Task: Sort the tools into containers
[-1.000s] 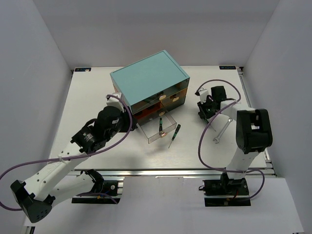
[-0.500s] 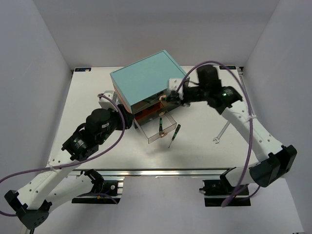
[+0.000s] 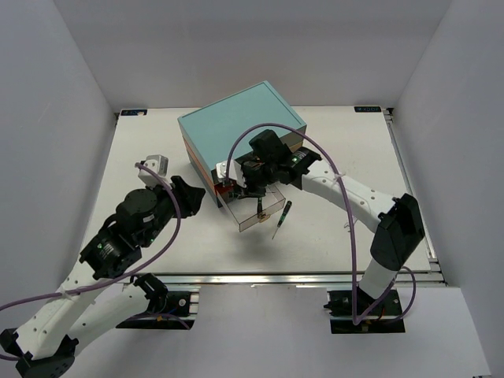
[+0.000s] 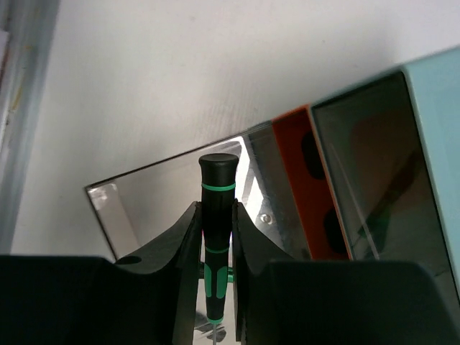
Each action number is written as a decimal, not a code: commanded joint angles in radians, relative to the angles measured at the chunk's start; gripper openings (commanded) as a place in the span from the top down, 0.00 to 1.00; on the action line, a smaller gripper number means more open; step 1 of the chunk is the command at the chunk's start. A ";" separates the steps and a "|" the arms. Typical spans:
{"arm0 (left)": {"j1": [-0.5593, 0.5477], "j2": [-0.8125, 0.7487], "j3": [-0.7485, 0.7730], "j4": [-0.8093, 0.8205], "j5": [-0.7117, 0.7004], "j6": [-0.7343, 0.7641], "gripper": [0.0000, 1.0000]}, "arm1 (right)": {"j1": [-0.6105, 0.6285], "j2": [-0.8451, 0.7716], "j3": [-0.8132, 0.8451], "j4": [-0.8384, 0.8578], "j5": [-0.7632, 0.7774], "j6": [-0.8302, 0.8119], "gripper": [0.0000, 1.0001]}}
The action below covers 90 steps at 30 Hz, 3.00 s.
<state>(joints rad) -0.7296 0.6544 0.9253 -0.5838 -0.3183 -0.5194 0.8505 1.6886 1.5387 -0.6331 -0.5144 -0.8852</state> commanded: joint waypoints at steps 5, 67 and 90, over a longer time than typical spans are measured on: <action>-0.004 -0.004 -0.005 -0.018 0.025 -0.018 0.45 | -0.008 0.026 0.034 0.070 0.128 0.123 0.64; -0.054 0.093 -0.003 0.019 0.042 -0.019 0.58 | -0.291 -0.012 -0.551 0.469 0.622 1.490 0.51; -0.056 0.039 0.012 -0.059 0.016 -0.048 0.58 | -0.384 -0.147 -0.747 0.452 0.685 1.413 0.69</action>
<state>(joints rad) -0.7811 0.7174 0.9226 -0.6182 -0.2821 -0.5556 0.5194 1.5871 0.8032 -0.1303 0.1589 0.5640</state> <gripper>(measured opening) 0.420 0.318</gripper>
